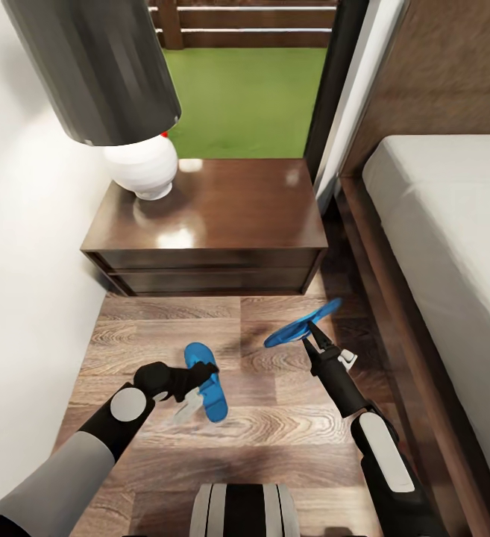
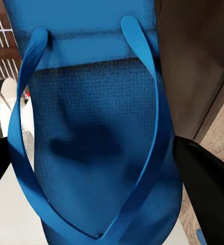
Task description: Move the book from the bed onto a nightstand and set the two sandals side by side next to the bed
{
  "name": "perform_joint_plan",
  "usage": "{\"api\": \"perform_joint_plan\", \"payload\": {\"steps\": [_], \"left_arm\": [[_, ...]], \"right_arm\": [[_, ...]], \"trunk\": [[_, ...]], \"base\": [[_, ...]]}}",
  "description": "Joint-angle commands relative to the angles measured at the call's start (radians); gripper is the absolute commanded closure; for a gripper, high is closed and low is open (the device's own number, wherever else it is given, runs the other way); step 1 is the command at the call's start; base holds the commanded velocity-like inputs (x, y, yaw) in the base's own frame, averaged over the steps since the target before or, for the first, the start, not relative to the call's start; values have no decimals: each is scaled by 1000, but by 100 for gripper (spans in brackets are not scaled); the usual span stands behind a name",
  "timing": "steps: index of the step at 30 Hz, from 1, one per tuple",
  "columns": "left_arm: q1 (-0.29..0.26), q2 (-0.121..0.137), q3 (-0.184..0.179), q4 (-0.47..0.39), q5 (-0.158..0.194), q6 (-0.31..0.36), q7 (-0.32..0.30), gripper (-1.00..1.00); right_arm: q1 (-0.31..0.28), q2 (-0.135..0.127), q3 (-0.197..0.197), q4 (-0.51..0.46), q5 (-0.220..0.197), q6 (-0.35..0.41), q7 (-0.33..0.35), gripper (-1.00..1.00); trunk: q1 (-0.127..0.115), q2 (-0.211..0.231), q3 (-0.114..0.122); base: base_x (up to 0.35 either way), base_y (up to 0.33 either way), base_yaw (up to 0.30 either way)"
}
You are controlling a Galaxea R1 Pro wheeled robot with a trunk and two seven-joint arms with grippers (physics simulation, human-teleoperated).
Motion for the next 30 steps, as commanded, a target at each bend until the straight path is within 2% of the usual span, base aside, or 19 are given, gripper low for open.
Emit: {"api": "perform_joint_plan", "payload": {"steps": [1,3,5,8,9,10,12,16,22,26,28,30], "left_arm": [[0,1,-3,-1,-3,-2,3,100],[1,-1,-2,0,1,1,24,100],[10,-3,-2,-1,35,1,57,100],[28,-1,-1,-1,133,1,77,100],[40,4,0,0,205,0,86,100],[56,13,0,2,247,0,92,100],[73,21,1,4,284,0,102,100],[86,25,0,5,309,-2,111,100],[112,23,-2,5,314,-2,120,100],[118,25,2,4,316,-4,160,100],[118,25,9,4,323,-2,163,100],[118,24,59,4,368,2,165,100]], "right_arm": [[0,1,-3,0,-7,9,0,100],[0,1,-3,0,-7,9,0,100],[0,2,-3,1,-7,8,0,100],[0,1,-3,2,-7,6,0,100],[0,2,-2,3,-7,3,-1,100],[0,2,-1,4,-7,2,-2,100],[0,2,0,5,-6,0,-3,100],[0,2,0,6,-6,-2,-4,100],[0,2,0,6,-6,-2,-4,100],[0,2,0,6,-6,-2,-4,100],[0,2,0,6,-6,-2,-4,100],[0,2,0,6,-6,-2,-4,100]], "trunk": [[-1,0,3],[-1,1,11],[-2,1,19],[-4,2,30],[-4,2,34],[-5,2,38],[-5,3,46],[-7,4,61],[-10,5,85],[-12,6,100],[-13,6,108],[-13,6,108]], "base": [[0,0,0],[0,0,0],[0,0,0],[0,0,0],[0,0,0],[0,0,0],[0,0,0],[0,0,0],[0,0,0],[0,0,0],[0,0,0],[0,0,0]]}}
